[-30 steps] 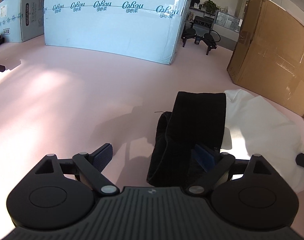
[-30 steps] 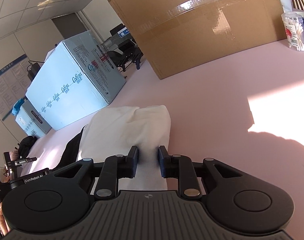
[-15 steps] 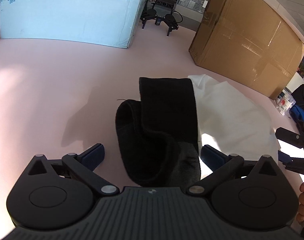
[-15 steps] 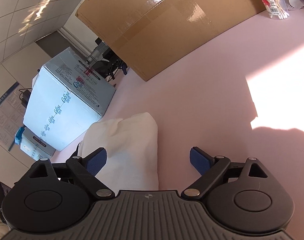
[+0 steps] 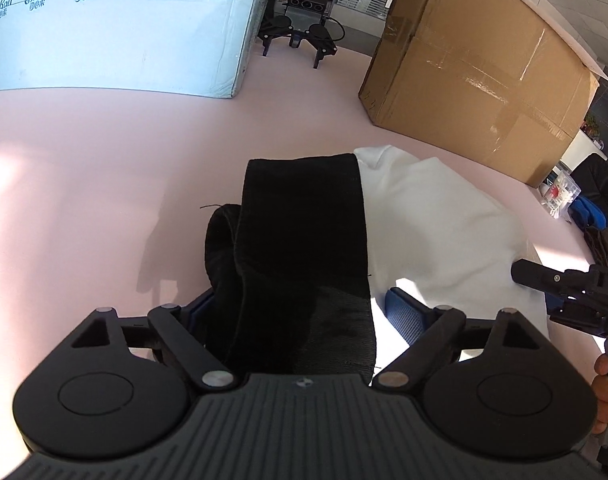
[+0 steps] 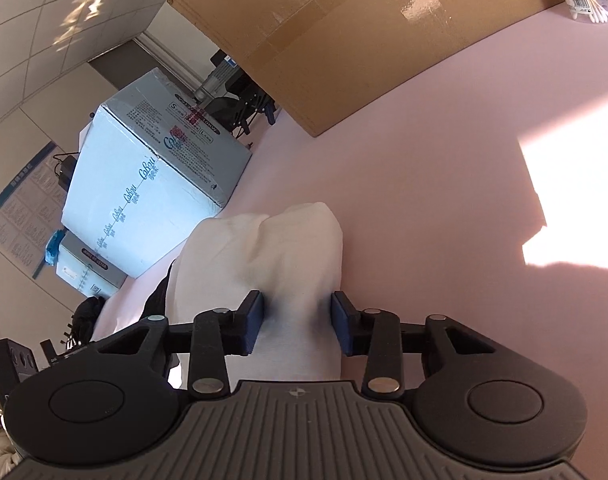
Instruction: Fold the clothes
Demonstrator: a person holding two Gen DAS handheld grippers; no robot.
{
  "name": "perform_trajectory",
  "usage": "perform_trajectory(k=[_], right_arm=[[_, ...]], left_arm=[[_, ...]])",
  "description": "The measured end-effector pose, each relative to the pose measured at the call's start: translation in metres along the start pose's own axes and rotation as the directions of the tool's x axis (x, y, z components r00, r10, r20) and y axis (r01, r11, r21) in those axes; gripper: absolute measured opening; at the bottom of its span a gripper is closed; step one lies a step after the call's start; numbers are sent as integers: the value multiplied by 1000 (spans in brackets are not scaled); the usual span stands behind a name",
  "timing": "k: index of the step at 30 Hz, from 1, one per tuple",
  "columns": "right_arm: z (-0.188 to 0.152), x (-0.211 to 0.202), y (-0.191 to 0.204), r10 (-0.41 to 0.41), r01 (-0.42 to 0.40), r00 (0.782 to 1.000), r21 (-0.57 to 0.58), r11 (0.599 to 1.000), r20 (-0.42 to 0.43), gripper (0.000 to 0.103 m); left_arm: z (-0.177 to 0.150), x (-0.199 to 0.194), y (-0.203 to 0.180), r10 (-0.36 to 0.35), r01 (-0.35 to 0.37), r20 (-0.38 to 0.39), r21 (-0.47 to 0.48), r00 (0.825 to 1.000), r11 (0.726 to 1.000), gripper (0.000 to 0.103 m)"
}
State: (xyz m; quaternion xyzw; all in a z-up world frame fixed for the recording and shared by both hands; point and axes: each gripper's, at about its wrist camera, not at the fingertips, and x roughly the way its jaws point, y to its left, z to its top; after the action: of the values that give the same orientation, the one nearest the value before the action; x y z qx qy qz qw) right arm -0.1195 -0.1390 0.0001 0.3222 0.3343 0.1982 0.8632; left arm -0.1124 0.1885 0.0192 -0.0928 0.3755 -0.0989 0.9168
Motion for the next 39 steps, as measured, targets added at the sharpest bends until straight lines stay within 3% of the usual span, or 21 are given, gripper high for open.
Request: perform_trajectory(k=[2,5,10,13,18,25,32,39], right_arm=[[-1,-4,3,7,-7,1000,-24,1000,17,24],[-3,-7,7,9,-8,999,-44,999,36,21],[-4,-11,12,22,-17,997,-69,997,70,18],[-3,-9,23,-15,25,996,-107,994,88,17],[-1,-19,35,-10,27,992,-138,990,122,17],[12,-46,32,-22,49,981,-136,990,195,16],[40,-96,13,-91,135,939,-112,985,332,16],[73,-179,-25,-179,232,860,-54,971,477,16]], left_arm=[[-1,-3,2,-46,46,-2,-29,999,999,43],[-2,-4,6,-73,72,-8,-72,997,995,34],[-1,-4,9,-82,80,-12,-101,997,992,30],[3,-3,5,-66,63,-28,-97,997,993,29],[12,-5,-17,13,-14,-34,-20,999,1000,27],[25,-3,-54,14,-12,-43,51,999,999,26],[51,21,-147,26,-14,-47,226,999,974,26],[68,30,-257,-108,110,-24,353,994,929,26]])
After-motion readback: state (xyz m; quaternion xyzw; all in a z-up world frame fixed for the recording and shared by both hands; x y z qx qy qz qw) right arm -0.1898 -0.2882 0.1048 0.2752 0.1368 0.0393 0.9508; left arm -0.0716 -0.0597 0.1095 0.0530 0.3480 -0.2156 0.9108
